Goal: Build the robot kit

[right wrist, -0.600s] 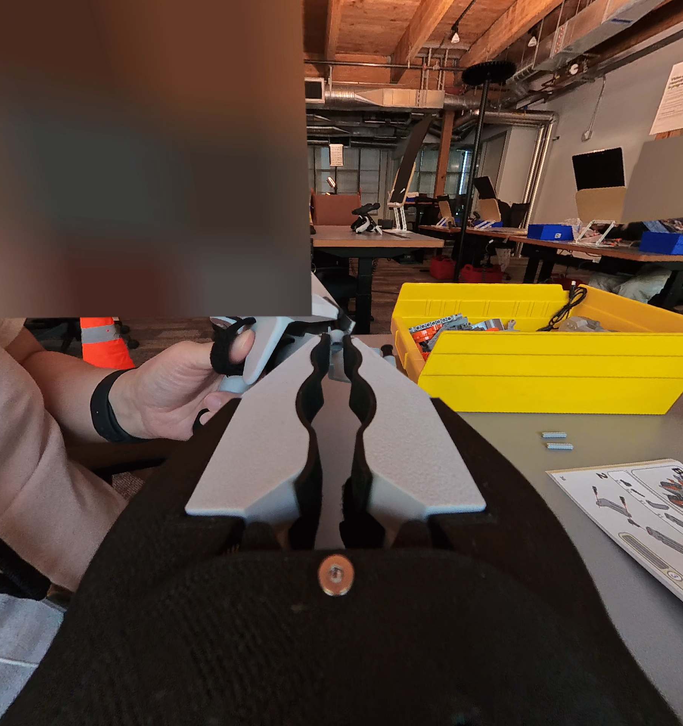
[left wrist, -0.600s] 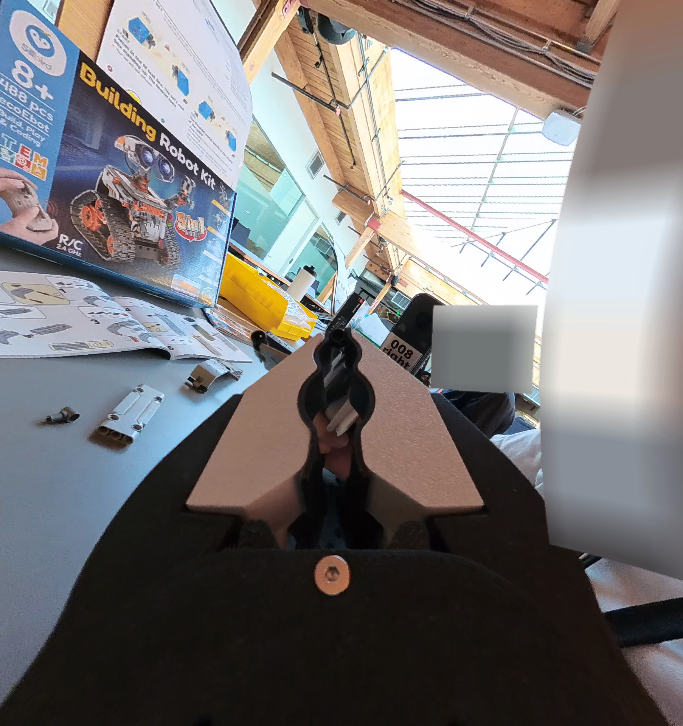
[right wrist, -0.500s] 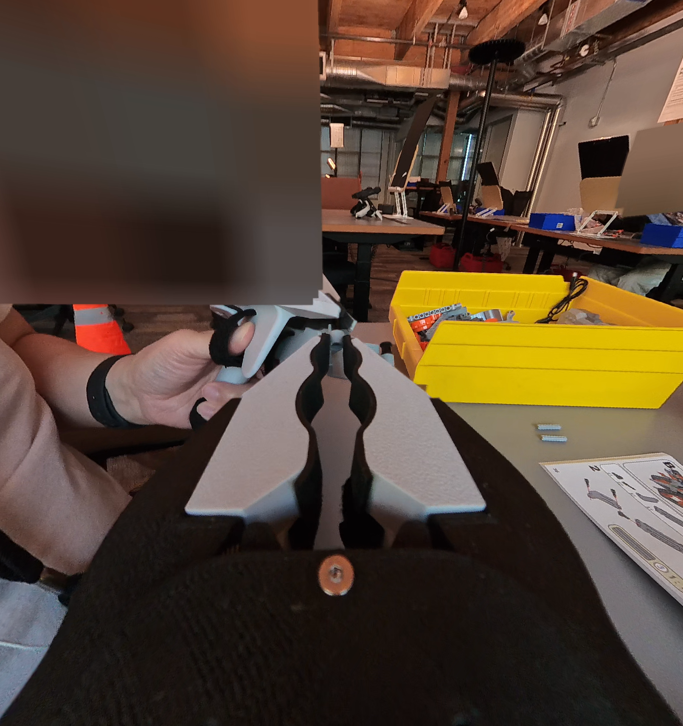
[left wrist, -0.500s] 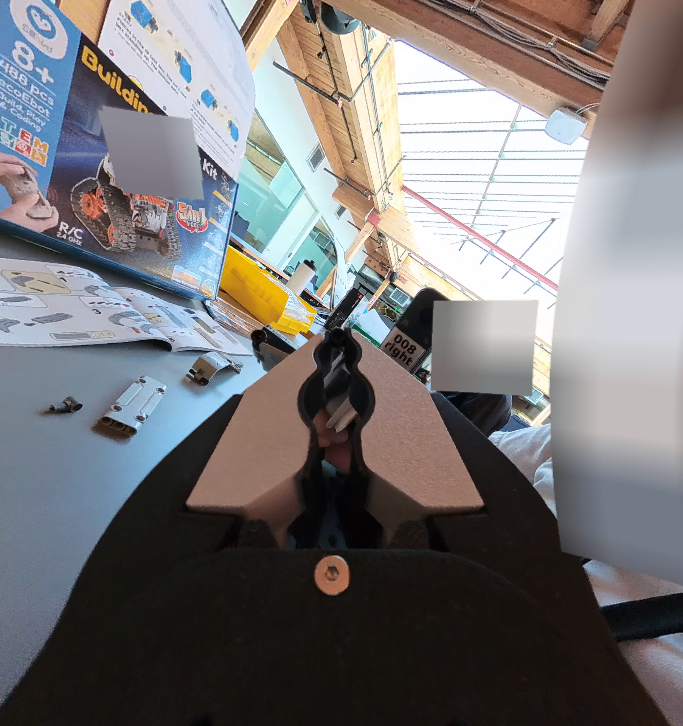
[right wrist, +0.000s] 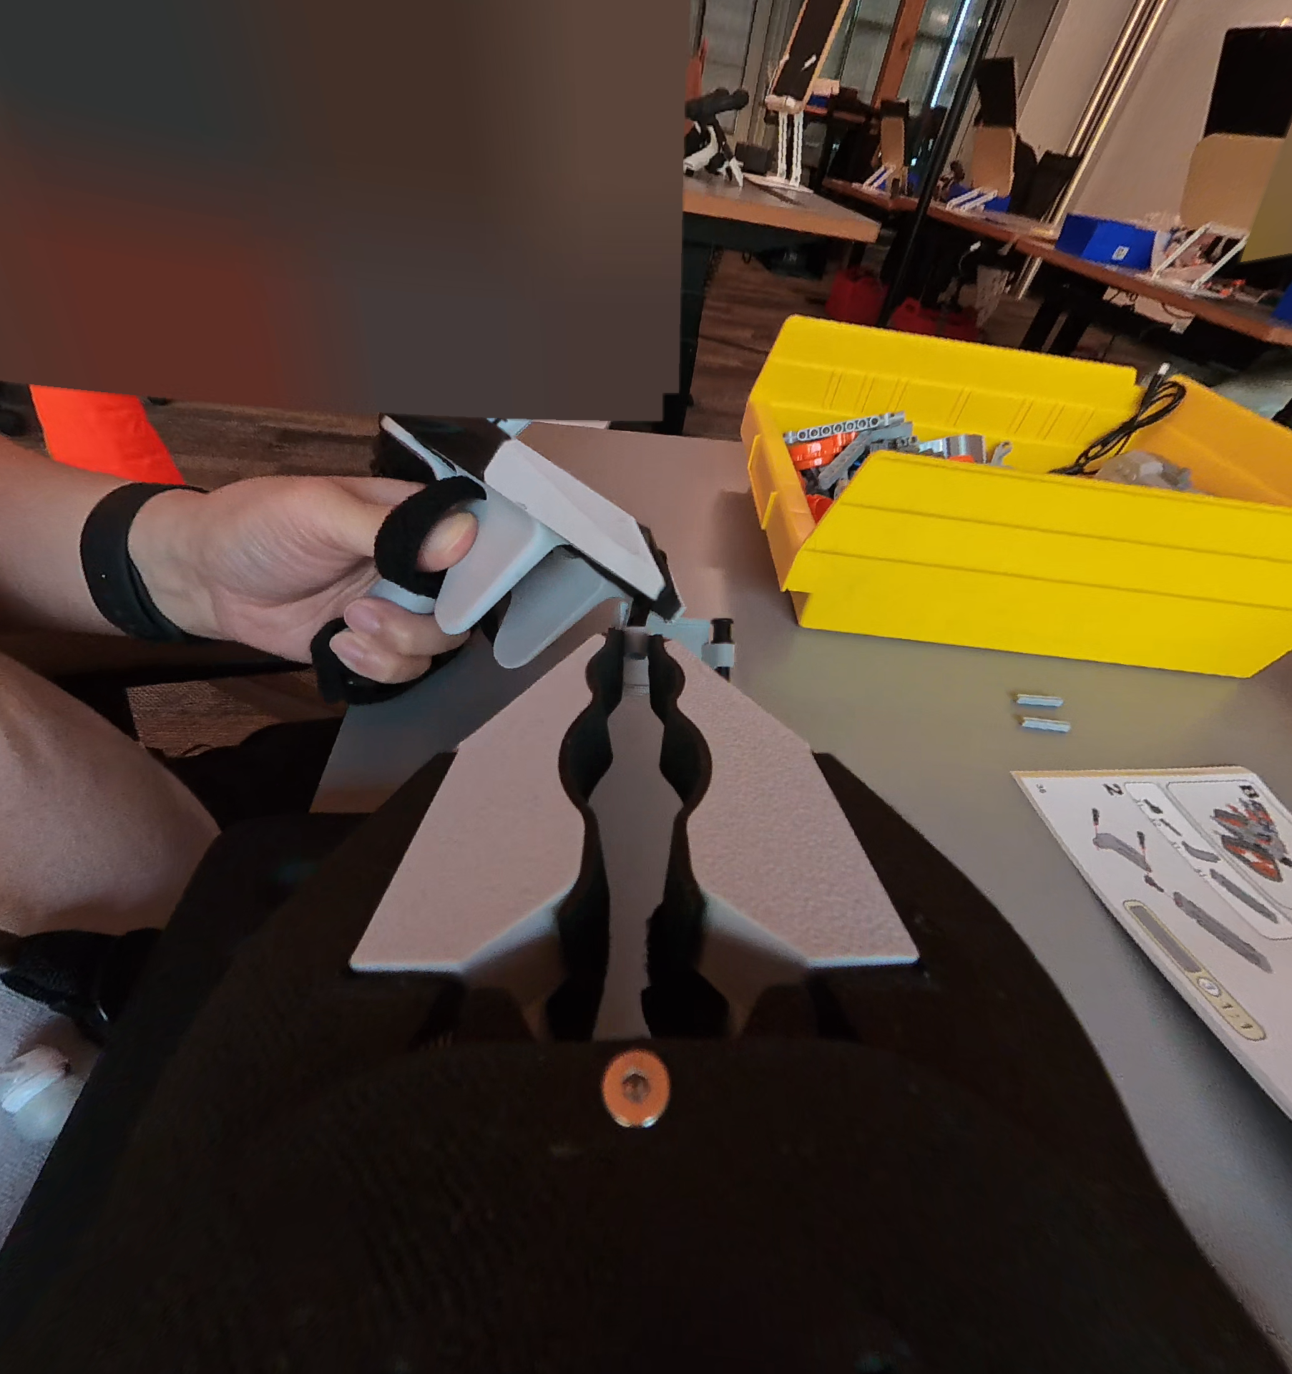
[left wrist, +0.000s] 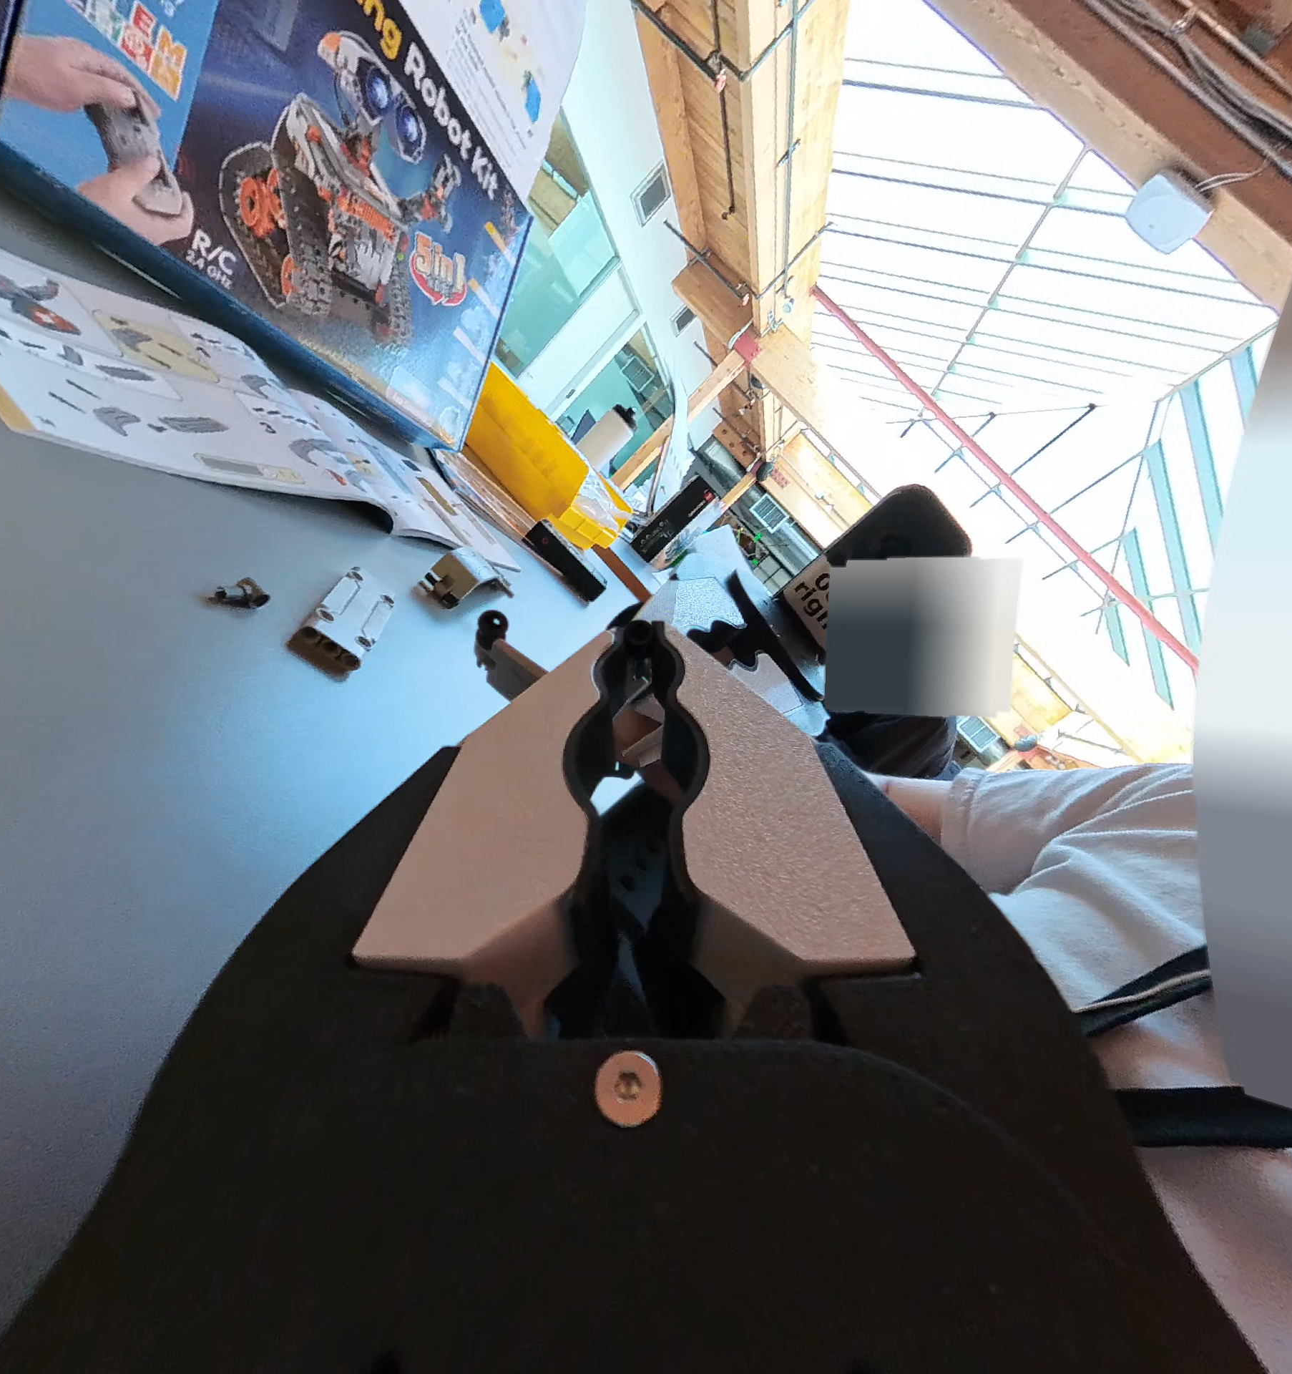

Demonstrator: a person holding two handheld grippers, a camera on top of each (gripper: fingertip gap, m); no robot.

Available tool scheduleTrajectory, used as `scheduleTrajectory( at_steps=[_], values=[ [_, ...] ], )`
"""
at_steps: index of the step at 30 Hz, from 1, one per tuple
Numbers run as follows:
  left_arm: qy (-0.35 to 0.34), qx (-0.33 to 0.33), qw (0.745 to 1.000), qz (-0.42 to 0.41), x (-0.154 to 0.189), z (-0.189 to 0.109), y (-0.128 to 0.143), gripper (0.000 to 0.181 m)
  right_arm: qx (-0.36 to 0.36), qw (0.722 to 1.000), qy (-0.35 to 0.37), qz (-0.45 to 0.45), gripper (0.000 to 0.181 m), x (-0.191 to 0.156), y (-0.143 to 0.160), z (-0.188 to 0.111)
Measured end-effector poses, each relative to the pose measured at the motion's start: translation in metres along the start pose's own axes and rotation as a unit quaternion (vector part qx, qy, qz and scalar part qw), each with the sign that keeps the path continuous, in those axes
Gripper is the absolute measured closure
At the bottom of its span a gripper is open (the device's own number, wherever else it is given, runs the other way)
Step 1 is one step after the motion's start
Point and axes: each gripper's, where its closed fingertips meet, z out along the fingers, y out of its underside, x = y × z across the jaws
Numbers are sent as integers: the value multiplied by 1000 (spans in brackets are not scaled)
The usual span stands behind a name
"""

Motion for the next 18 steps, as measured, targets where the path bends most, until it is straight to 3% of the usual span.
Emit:
scheduleTrajectory(
  at_steps=[5,18],
  values=[
    [-21,-43,999,-6,-7,6,12,177,-22,1000,-16,0,176,-10,7,8],
    [-26,-44,998,-33,-16,10,9,177,-43,997,-10,66,176,4,16,5]
  ],
)
